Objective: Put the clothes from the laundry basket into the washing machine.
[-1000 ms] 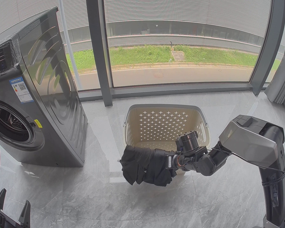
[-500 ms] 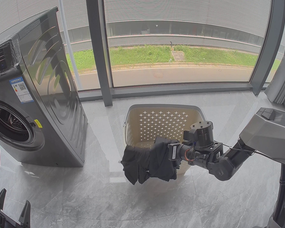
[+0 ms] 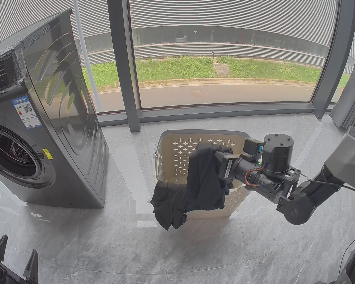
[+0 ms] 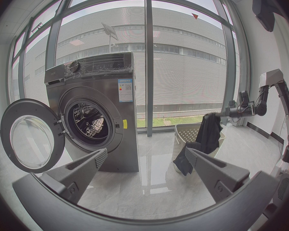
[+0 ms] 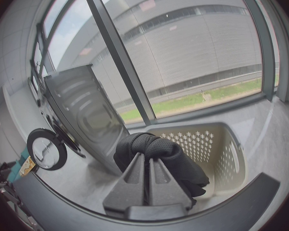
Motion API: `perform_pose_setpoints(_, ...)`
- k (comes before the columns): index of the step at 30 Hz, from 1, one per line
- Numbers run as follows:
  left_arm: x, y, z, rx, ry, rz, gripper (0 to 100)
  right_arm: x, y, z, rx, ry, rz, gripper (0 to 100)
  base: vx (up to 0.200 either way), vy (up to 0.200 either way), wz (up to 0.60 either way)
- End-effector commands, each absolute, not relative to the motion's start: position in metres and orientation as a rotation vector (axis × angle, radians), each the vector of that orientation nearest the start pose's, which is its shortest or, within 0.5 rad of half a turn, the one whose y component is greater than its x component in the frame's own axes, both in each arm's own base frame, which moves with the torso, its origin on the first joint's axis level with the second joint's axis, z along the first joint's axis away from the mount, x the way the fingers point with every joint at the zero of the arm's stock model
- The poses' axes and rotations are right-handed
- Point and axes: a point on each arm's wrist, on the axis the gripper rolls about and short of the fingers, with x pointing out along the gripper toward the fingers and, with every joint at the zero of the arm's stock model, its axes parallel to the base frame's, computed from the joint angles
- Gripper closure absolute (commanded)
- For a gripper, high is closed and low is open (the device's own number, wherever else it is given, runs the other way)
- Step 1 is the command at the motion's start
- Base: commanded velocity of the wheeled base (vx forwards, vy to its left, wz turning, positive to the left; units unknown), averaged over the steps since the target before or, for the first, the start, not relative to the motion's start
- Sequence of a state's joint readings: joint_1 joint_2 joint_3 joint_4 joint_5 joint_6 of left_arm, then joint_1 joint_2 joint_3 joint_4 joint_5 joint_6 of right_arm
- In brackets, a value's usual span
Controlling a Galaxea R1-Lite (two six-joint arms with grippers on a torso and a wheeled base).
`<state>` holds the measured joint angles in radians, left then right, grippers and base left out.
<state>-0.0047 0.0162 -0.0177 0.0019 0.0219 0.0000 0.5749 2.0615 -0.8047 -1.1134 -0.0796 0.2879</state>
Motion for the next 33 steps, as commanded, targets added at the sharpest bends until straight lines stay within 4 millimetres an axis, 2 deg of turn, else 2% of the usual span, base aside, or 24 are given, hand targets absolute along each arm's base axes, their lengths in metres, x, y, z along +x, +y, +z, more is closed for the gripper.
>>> perform_pose_setpoints(1,-0.023,0.001,0.075,0.0,0.002,0.018,0,0.291,0.193,0.164,0.285,0.013,0.519,100,0.0,0.0,0.0)
perform_pose_setpoints(4,-0.023,0.001,0.075,0.0,0.002,0.018,0,0.272,0.192,0.194,0.319,-0.076,0.56,100,0.0,0.0,0.0)
perform_pose_setpoints(7,-0.023,0.001,0.075,0.0,0.003,0.017,0,0.244,0.187,0.214,0.347,-0.121,0.609,100,0.0,0.0,0.0)
perform_pose_setpoints(12,-0.023,0.001,0.075,0.0,0.002,0.017,0,0.209,0.166,0.209,0.348,-0.114,0.644,100,0.0,0.0,0.0)
perform_pose_setpoints(15,-0.023,0.0,0.075,0.009,0.002,0.011,0,0.198,0.155,0.207,0.344,-0.128,0.662,100,0.0,0.0,0.0)
perform_pose_setpoints(19,-0.023,0.0,0.075,0.009,0.003,0.014,0,0.188,0.146,0.223,0.364,-0.194,0.692,100,0.0,0.0,0.0)
perform_pose_setpoints(27,-0.023,0.001,0.075,0.002,0.002,0.017,0,0.191,0.135,0.222,0.365,-0.199,0.702,100,-0.2,0.0,0.0)
perform_pose_setpoints(33,-0.023,0.001,0.075,0.0,0.002,0.015,0,0.19,0.135,0.224,0.371,-0.2,0.71,100,0.0,0.0,0.0)
